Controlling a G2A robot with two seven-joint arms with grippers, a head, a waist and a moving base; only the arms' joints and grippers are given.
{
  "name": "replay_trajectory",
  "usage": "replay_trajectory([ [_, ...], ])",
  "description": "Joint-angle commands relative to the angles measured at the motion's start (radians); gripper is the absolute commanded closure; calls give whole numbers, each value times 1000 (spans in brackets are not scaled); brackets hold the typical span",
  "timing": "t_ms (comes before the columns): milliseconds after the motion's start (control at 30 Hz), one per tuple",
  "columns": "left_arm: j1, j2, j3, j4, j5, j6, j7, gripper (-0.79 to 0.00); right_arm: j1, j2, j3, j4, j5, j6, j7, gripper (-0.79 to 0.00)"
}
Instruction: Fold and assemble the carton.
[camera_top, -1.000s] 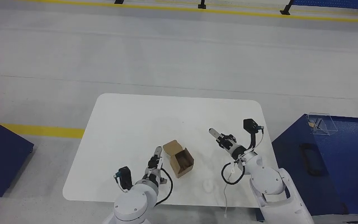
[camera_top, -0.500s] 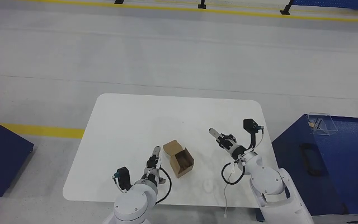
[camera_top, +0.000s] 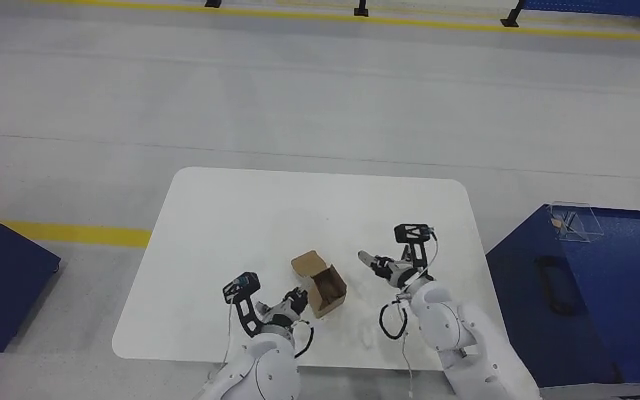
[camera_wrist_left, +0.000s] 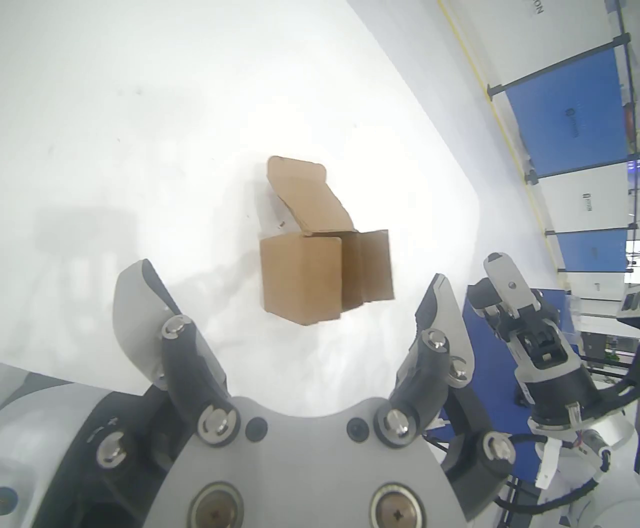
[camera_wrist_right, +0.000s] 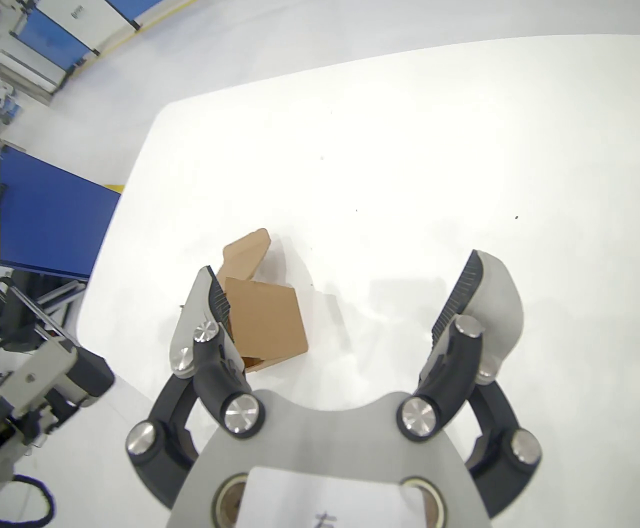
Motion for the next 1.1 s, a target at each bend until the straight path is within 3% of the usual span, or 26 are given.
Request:
replay_trajectory([
  [0, -5, 4, -1, 39, 73, 0, -84, -785, 18, -4, -34, 31, -50, 6, 0, -785],
  [133, -25, 0, 2, 79, 202, 0, -252, -785, 52, -15, -94, 75, -93, 5, 20, -785],
  [267, -47, -25, 9, 107, 296, 0, -356, -785, 75, -24, -134, 98, -110, -1, 35, -785],
  [500, -63, -89, 12, 168, 437, 0, -453, -785, 103, -39, -176, 126, -105, -16, 66, -785],
  [1067, -71, -248, -65, 317, 774, 0, -686, -785, 179, -70, -215, 244, -78, -10, 107, -785],
])
